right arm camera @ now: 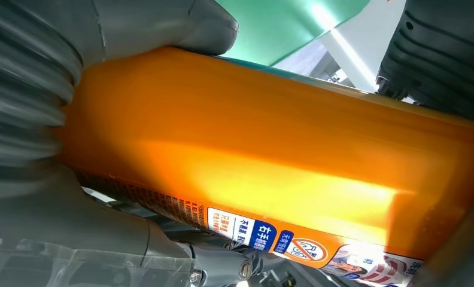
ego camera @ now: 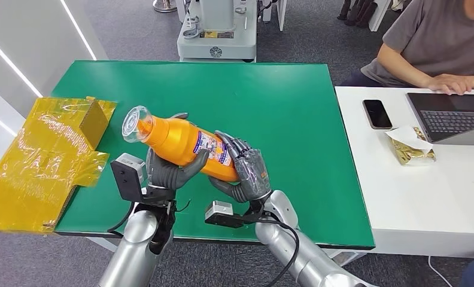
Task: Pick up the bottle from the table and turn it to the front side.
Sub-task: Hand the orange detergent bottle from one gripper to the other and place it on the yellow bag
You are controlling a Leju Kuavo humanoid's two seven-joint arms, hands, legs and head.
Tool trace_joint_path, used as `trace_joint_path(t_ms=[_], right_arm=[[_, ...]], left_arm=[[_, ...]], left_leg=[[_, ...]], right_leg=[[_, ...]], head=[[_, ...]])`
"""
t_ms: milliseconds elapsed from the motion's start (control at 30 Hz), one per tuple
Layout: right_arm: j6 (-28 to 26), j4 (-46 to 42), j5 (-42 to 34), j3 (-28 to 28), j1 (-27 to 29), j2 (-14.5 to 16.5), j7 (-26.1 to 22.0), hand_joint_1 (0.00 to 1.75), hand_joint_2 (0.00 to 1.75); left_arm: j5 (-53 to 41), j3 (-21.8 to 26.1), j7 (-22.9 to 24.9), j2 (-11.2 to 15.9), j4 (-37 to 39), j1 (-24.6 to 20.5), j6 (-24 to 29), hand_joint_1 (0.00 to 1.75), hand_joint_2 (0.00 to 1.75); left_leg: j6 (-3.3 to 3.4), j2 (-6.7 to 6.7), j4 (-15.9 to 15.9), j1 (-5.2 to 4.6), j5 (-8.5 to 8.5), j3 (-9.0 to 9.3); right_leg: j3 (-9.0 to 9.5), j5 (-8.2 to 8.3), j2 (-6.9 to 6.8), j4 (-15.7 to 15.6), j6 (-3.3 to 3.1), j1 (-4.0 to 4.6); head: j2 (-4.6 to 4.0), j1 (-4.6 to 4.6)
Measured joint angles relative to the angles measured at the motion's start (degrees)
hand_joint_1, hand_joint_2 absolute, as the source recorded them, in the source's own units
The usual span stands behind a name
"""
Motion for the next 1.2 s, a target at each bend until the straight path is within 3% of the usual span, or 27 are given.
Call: trace_joint_path(t_ms=[67, 100, 767, 1200], right_arm=[[0.0, 0.2, 0.2, 0.0, 0.0, 0.0, 0.0, 0.15, 1.75], [0.0, 0.3, 0.2, 0.0, 0.0, 0.0, 0.1, 0.00, 1.75], [0.0, -1.8, -3.8, -0.1, 3.2, -0.7, 1.2, 0.00, 1.75], [0.0, -16.7, -7.0, -3.0, 10.4, -1.4, -1.6, 0.00, 1.75]], left_arm=[[0.1, 0.0, -0.2, 0.0, 0.2, 0.0, 0.0, 1.75, 1.75], [0.1, 0.0, -0.3, 0.0, 0.3, 0.0, 0.1, 1.75, 1.75], [0.4, 0.8, -1.3, 0.0, 0.4, -0.9, 0.6, 1.75, 1.75], [-3.8, 2.2, -0.8, 0.1, 0.4, -0.9, 5.2, 1.75, 1.75]], left_leg=[[0.00, 0.00, 0.0, 0.00, 0.00, 0.00], [0.00, 0.00, 0.0, 0.00, 0.00, 0.00], [0.00, 0.00, 0.0, 0.00, 0.00, 0.00], [0.00, 0.00, 0.0, 0.00, 0.00, -0.01]], right_leg=[[0.00, 0.00, 0.00, 0.0, 0.00, 0.00], [0.00, 0.00, 0.00, 0.0, 0.00, 0.00], [0.00, 0.00, 0.00, 0.0, 0.00, 0.00], [0.00, 0.00, -0.01, 0.0, 0.00, 0.00]], head=[[0.00, 0.00], [0.00, 0.00], [0.00, 0.00], [0.00, 0.00]])
